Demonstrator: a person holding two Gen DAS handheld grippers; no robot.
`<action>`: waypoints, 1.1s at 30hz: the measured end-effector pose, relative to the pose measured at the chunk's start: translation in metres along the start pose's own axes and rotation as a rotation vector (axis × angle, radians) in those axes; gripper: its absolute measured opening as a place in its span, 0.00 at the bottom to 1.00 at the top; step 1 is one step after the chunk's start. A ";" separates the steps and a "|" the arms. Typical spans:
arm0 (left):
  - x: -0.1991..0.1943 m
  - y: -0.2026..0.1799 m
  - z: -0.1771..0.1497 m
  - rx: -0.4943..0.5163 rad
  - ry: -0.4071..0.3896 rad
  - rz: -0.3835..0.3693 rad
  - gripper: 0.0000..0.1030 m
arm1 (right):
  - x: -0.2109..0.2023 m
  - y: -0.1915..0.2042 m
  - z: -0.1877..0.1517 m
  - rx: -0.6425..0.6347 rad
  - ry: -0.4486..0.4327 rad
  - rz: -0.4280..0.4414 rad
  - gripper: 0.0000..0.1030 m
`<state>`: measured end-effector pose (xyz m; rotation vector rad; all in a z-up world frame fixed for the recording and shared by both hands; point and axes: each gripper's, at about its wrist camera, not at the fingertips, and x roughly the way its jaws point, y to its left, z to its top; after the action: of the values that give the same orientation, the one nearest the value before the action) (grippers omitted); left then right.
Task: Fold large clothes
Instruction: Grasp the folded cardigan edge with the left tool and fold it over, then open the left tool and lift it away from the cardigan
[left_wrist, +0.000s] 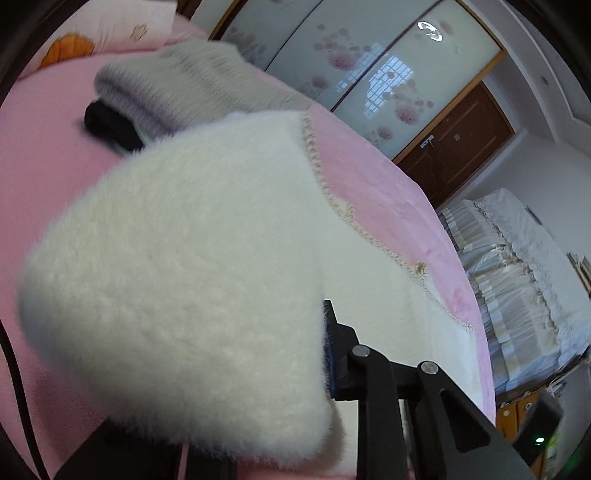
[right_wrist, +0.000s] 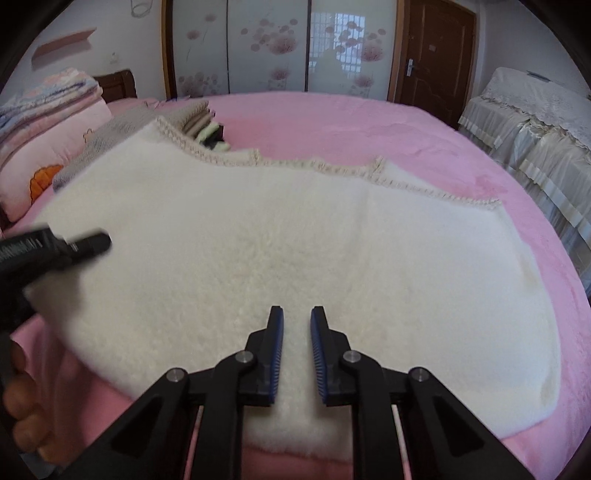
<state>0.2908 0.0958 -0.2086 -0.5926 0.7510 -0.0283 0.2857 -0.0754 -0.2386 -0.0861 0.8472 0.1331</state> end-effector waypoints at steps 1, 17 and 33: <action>-0.007 -0.001 0.000 0.020 -0.014 0.005 0.19 | 0.001 -0.003 -0.001 0.012 0.002 0.018 0.15; -0.035 -0.200 -0.030 0.503 -0.129 0.024 0.18 | -0.005 -0.089 -0.016 0.388 0.049 0.431 0.12; 0.043 -0.321 -0.195 0.954 0.061 0.143 0.24 | -0.092 -0.237 -0.115 0.571 0.050 0.109 0.13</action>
<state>0.2542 -0.2797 -0.1826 0.3711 0.7419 -0.2582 0.1769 -0.3322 -0.2399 0.4941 0.9128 -0.0123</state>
